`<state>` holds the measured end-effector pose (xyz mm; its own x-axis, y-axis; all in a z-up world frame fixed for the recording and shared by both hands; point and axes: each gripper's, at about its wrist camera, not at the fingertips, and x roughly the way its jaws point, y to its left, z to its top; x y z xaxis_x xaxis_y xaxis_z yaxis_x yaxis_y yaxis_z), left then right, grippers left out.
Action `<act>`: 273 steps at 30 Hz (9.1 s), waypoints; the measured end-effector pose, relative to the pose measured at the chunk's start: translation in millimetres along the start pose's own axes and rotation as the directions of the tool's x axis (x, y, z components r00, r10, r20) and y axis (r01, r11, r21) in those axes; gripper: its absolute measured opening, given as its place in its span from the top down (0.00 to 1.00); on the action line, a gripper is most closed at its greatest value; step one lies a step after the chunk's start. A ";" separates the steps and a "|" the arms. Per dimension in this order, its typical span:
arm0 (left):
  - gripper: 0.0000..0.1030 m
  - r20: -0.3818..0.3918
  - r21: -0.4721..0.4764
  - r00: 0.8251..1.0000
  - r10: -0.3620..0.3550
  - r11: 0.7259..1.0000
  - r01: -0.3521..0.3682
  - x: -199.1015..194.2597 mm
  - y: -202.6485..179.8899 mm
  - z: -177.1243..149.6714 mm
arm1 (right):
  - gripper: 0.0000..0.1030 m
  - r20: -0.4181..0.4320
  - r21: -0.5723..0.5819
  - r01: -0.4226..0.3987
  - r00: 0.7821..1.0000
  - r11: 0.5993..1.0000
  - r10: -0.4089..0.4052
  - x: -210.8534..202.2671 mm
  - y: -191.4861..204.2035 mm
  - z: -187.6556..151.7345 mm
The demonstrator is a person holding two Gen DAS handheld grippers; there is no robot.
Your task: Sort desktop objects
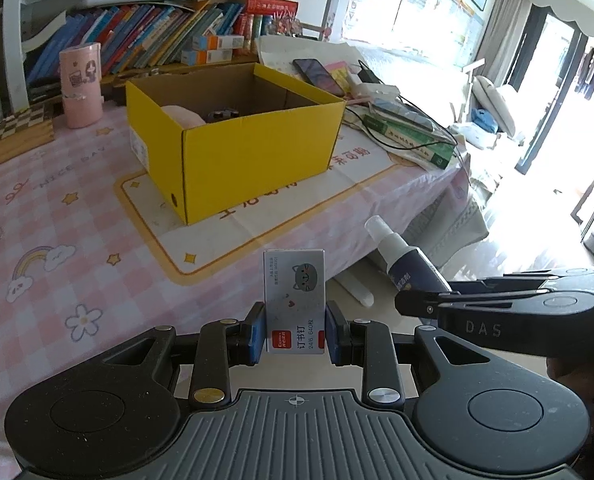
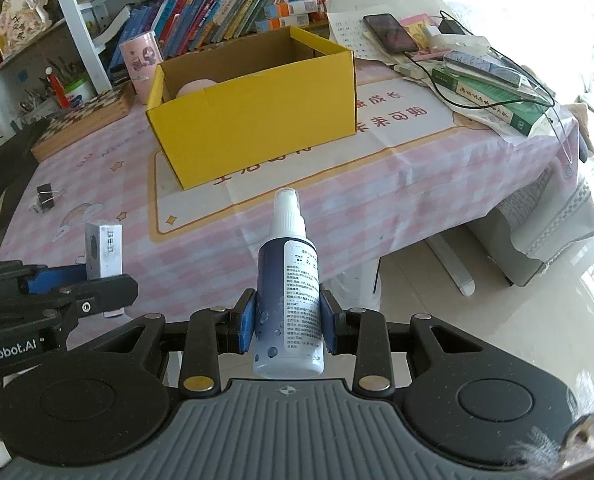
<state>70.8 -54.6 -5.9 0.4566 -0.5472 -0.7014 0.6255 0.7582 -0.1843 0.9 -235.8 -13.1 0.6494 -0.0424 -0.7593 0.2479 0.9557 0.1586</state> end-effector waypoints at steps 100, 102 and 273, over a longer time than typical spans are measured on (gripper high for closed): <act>0.33 0.246 -0.275 0.717 0.652 0.757 -0.593 42.4 0.3 136.3 | 0.51 0.233 -0.350 -0.223 0.920 0.910 0.315 94.7 -57.2 238.9; 0.32 0.244 -0.286 0.719 0.650 0.757 -0.587 36.0 3.3 125.8 | 0.51 0.231 -0.347 -0.204 0.927 0.915 0.295 87.8 -56.0 223.9; 0.15 -0.244 -0.503 0.611 0.753 0.440 -0.744 60.9 297.6 61.2 | 0.78 -0.177 -0.538 -0.530 0.831 0.655 0.527 238.2 263.9 220.2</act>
<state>323.5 116.0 -61.3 0.5954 0.3236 -0.7354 -0.3830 0.9189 0.0942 379.3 -57.8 -13.1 0.5435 0.5197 -0.6591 -0.5685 0.8057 0.1665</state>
